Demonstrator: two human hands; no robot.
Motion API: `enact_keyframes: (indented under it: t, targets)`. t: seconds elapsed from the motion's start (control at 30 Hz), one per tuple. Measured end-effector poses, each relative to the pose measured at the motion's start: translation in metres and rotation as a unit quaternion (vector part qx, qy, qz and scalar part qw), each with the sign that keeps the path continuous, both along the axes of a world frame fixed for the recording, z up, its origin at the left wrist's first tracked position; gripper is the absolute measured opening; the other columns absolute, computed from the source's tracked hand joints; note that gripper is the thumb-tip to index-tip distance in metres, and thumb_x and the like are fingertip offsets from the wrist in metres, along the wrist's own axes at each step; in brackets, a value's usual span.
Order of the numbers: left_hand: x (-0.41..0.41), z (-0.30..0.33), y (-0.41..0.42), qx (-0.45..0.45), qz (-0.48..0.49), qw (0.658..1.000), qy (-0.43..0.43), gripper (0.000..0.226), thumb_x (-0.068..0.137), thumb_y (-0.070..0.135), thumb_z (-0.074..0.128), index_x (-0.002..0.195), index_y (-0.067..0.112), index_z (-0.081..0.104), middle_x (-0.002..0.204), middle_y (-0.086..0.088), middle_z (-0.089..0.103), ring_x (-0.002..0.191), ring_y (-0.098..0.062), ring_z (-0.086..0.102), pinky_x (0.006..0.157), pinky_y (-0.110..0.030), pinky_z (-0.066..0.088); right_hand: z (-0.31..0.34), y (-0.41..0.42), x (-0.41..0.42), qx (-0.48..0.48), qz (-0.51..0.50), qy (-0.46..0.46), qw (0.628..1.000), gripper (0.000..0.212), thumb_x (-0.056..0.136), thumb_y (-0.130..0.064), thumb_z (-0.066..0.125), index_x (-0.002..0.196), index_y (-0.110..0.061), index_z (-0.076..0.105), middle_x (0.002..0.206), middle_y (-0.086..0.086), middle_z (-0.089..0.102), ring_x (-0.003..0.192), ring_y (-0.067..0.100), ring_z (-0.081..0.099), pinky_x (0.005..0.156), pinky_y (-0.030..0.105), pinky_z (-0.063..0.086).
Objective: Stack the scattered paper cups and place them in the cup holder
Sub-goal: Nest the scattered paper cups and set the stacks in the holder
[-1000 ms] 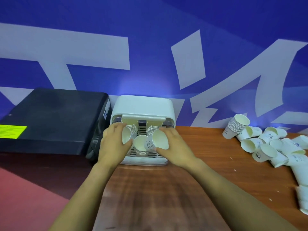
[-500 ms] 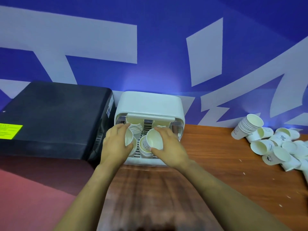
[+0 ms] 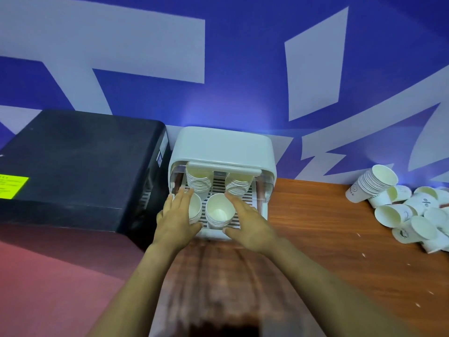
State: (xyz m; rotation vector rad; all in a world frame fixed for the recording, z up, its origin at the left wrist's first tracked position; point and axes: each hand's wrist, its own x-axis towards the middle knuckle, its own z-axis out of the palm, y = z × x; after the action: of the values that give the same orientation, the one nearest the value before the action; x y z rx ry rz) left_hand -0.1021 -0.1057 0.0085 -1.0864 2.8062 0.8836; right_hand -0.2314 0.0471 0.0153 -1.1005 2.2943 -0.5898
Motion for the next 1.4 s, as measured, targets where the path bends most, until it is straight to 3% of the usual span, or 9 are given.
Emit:
enact_keyframes:
  t: [0.17, 0.3, 0.47, 0.57, 0.77, 0.87, 1.0, 1.2, 1.4]
  targets:
    - [0.0, 0.014, 0.009, -0.014, 0.001, 1.0, 0.026, 0.086, 0.083, 0.037, 0.067, 0.15, 0.03, 0.014, 0.16, 0.001, 0.007, 0.147, -0.023, 0.003, 0.115, -0.047, 0.019, 0.005, 0.007, -0.003, -0.034, -0.004, -0.01, 0.999, 0.085, 0.081, -0.036, 0.064, 0.148, -0.039, 0.012, 0.154, -0.012, 0.025, 0.139, 0.015, 0.029, 0.111, 0.038, 0.034]
    - [0.011, 0.027, 0.041, -0.048, -0.025, 0.991, 0.121, 0.071, 0.082, 0.03, 0.067, 0.143, 0.026, 0.032, 0.149, 0.002, 0.031, 0.139, -0.02, 0.024, 0.11, -0.036, 0.027, 0.008, 0.033, -0.001, -0.039, -0.036, -0.034, 0.998, 0.08, 0.084, -0.03, 0.065, 0.149, -0.034, 0.018, 0.151, -0.003, 0.03, 0.137, 0.016, 0.033, 0.112, 0.033, 0.032]
    - [0.013, 0.025, 0.087, 0.042, -0.105, 0.989, 0.1, 0.05, 0.083, 0.022, 0.063, 0.131, 0.026, 0.049, 0.133, 0.007, 0.049, 0.124, -0.014, 0.045, 0.104, -0.028, 0.037, 0.011, 0.095, 0.004, 0.002, -0.071, -0.065, 0.995, 0.072, 0.087, -0.024, 0.065, 0.148, -0.025, 0.026, 0.146, 0.002, 0.035, 0.131, 0.016, 0.04, 0.11, 0.024, 0.031]
    - [0.004, 0.022, 0.112, 0.083, -0.144, 0.982, 0.092, 0.048, 0.084, 0.021, 0.062, 0.13, 0.026, 0.05, 0.13, 0.008, 0.054, 0.12, -0.01, 0.049, 0.1, -0.021, 0.037, 0.011, 0.141, 0.006, 0.038, -0.088, -0.046, 0.994, 0.069, 0.087, -0.03, 0.064, 0.146, -0.029, 0.028, 0.145, 0.001, 0.037, 0.128, 0.017, 0.044, 0.108, 0.029, 0.035]
    - [-0.016, 0.018, 0.16, 0.139, -0.167, 0.969, 0.113, 0.04, 0.085, 0.019, 0.065, 0.125, 0.02, 0.055, 0.12, 0.004, 0.059, 0.106, -0.001, 0.053, 0.088, -0.011, 0.035, 0.02, 0.224, -0.006, 0.074, -0.154, -0.02, 0.985, 0.065, 0.086, -0.034, 0.065, 0.143, -0.031, 0.034, 0.143, 0.0, 0.041, 0.128, 0.016, 0.043, 0.105, 0.026, 0.035]
    - [-0.024, 0.014, 0.181, 0.119, -0.191, 0.971, 0.084, 0.041, 0.085, 0.023, 0.065, 0.125, 0.021, 0.055, 0.118, 0.005, 0.059, 0.109, -0.007, 0.054, 0.093, -0.017, 0.037, 0.021, 0.252, -0.015, 0.071, -0.169, -0.014, 0.983, 0.056, 0.087, -0.032, 0.064, 0.139, -0.027, 0.042, 0.133, 0.001, 0.049, 0.114, 0.014, 0.051, 0.095, 0.022, 0.039]
    - [-0.039, 0.014, 0.216, 0.097, -0.218, 0.968, 0.072, 0.039, 0.085, 0.023, 0.066, 0.123, 0.018, 0.056, 0.115, 0.003, 0.06, 0.11, -0.012, 0.055, 0.094, -0.02, 0.037, 0.014, 0.289, -0.027, 0.063, -0.179, -0.04, 0.981, 0.049, 0.087, -0.033, 0.064, 0.133, -0.026, 0.048, 0.117, 0.0, 0.058, 0.1, 0.014, 0.058, 0.091, 0.028, 0.047]
    - [-0.076, 0.012, 0.284, 0.058, -0.208, 0.976, 0.025, 0.039, 0.086, 0.024, 0.065, 0.123, 0.017, 0.055, 0.117, -0.002, 0.061, 0.108, -0.017, 0.057, 0.088, -0.023, 0.039, 0.003, 0.357, -0.073, 0.036, -0.163, -0.082, 0.982, 0.047, 0.084, -0.037, 0.065, 0.129, -0.032, 0.05, 0.11, -0.006, 0.058, 0.1, 0.013, 0.06, 0.093, 0.036, 0.049]
    - [-0.14, 0.008, 0.402, 0.07, -0.199, 0.977, -0.017, 0.04, 0.086, 0.028, 0.063, 0.124, 0.024, 0.053, 0.121, -0.001, 0.061, 0.113, -0.022, 0.057, 0.089, -0.032, 0.047, 0.0, 0.483, -0.139, 0.031, -0.168, -0.072, 0.983, 0.037, 0.086, -0.033, 0.065, 0.122, -0.029, 0.055, 0.106, -0.007, 0.06, 0.1, 0.012, 0.059, 0.094, 0.035, 0.048]
